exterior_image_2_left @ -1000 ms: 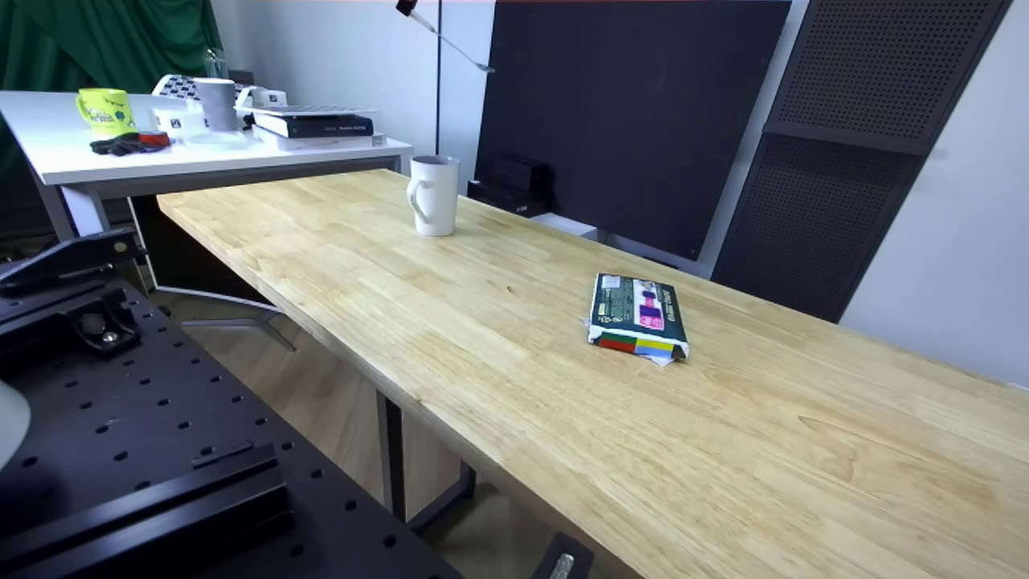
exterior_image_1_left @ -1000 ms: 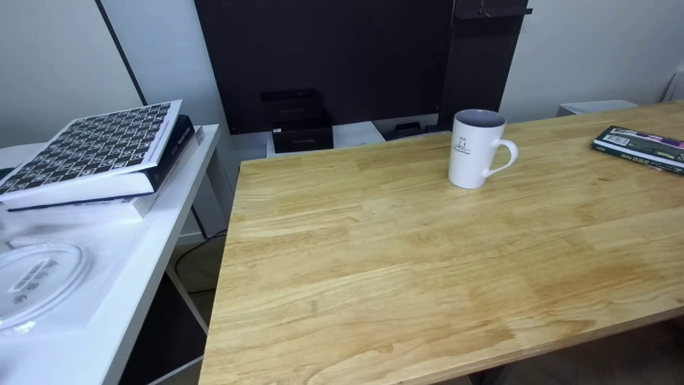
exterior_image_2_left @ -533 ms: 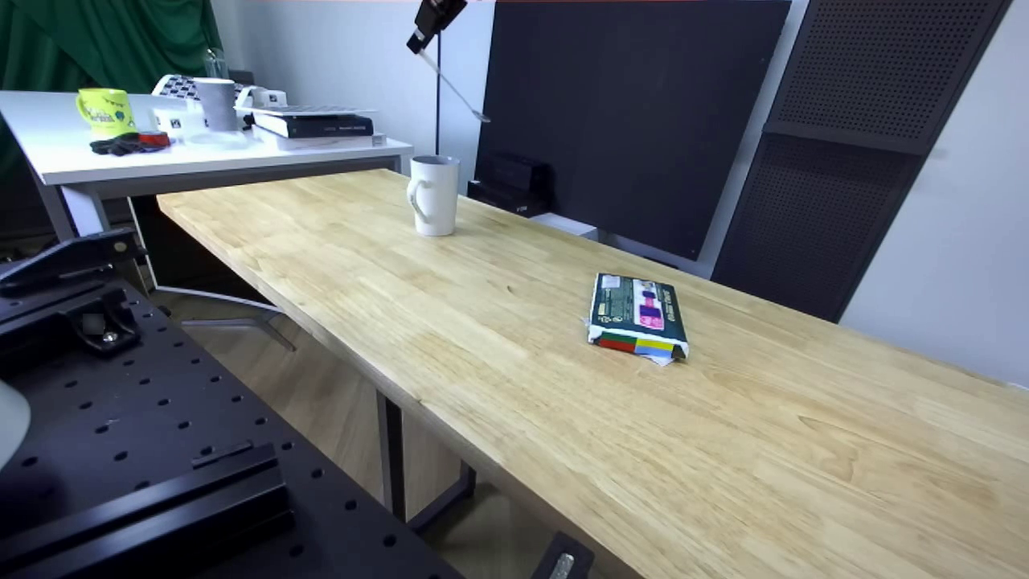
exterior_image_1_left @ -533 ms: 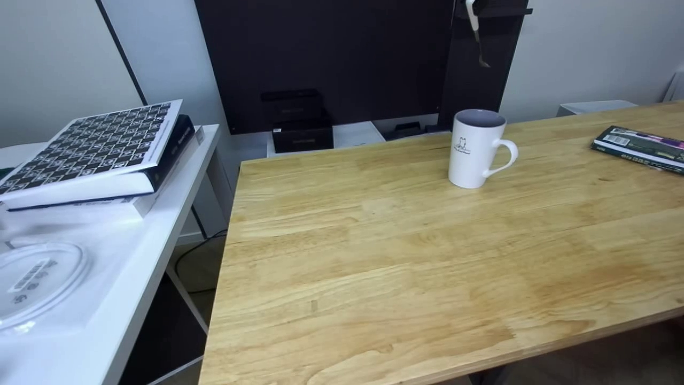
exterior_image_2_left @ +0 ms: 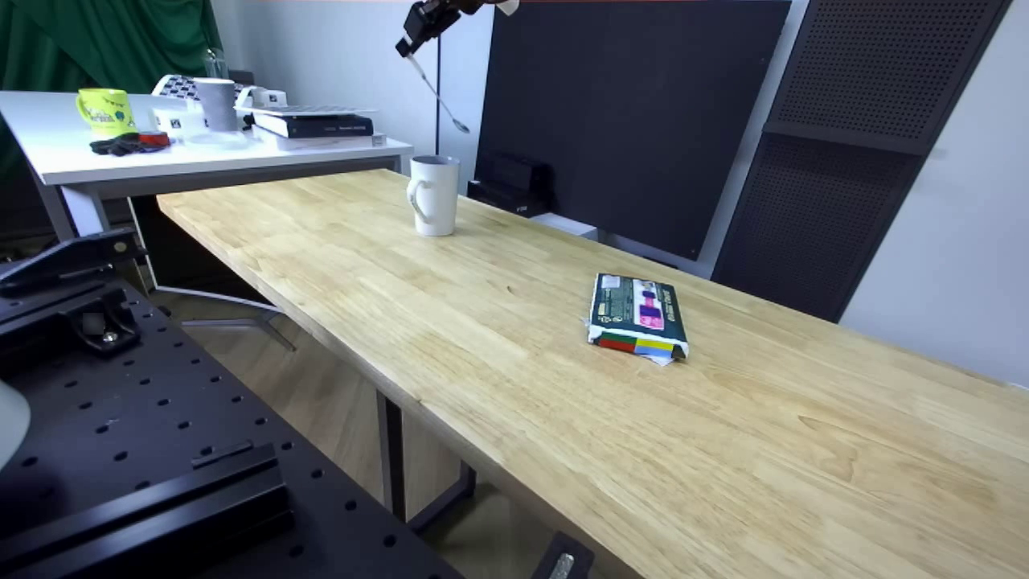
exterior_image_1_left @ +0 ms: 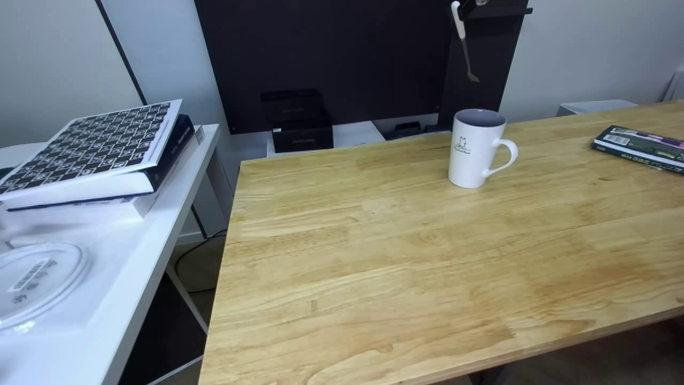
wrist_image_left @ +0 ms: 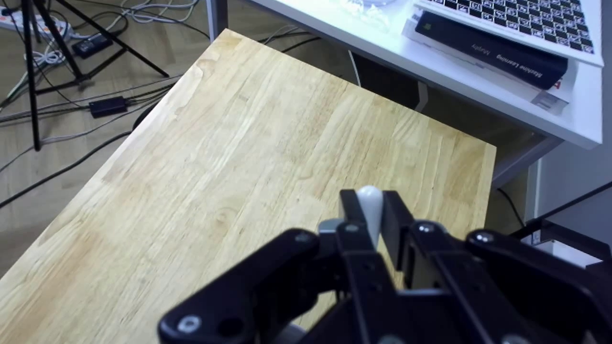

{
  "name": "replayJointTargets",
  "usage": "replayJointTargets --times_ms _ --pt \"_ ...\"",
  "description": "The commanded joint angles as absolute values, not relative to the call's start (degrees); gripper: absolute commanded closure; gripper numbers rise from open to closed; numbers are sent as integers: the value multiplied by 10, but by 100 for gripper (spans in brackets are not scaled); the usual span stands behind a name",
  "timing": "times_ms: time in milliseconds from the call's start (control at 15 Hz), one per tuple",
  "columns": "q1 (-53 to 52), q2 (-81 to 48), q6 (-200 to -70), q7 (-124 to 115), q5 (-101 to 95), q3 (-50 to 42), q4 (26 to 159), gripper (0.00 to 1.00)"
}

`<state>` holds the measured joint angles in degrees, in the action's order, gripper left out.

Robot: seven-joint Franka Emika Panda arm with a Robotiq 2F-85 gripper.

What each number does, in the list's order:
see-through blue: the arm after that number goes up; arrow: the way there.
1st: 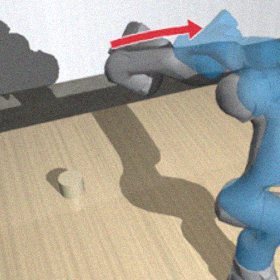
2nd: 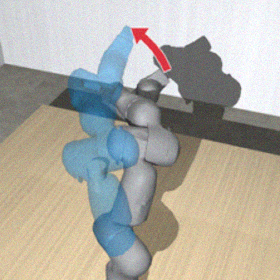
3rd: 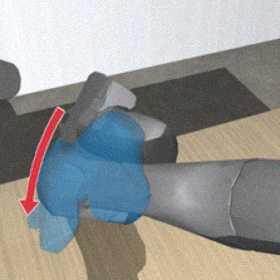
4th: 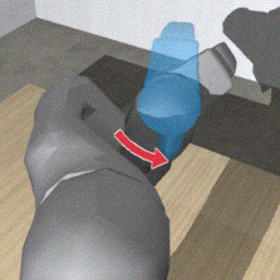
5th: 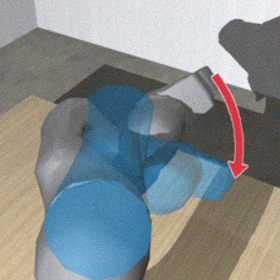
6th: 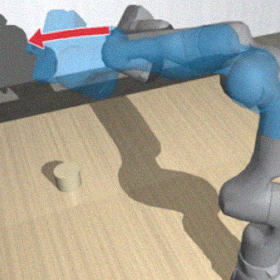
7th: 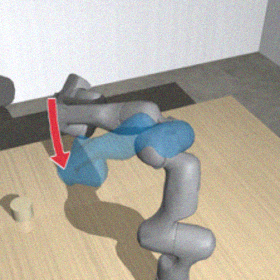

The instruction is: Put the spoon in the mug

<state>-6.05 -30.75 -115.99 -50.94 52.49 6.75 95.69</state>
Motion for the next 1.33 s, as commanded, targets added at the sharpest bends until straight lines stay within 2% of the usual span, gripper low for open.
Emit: replayJointTargets --times_ms 0,1267 --pt "-64 -326 -1141 -533 556 64 937 96" --pt "-56 -377 -1132 -534 643 49 960 96"
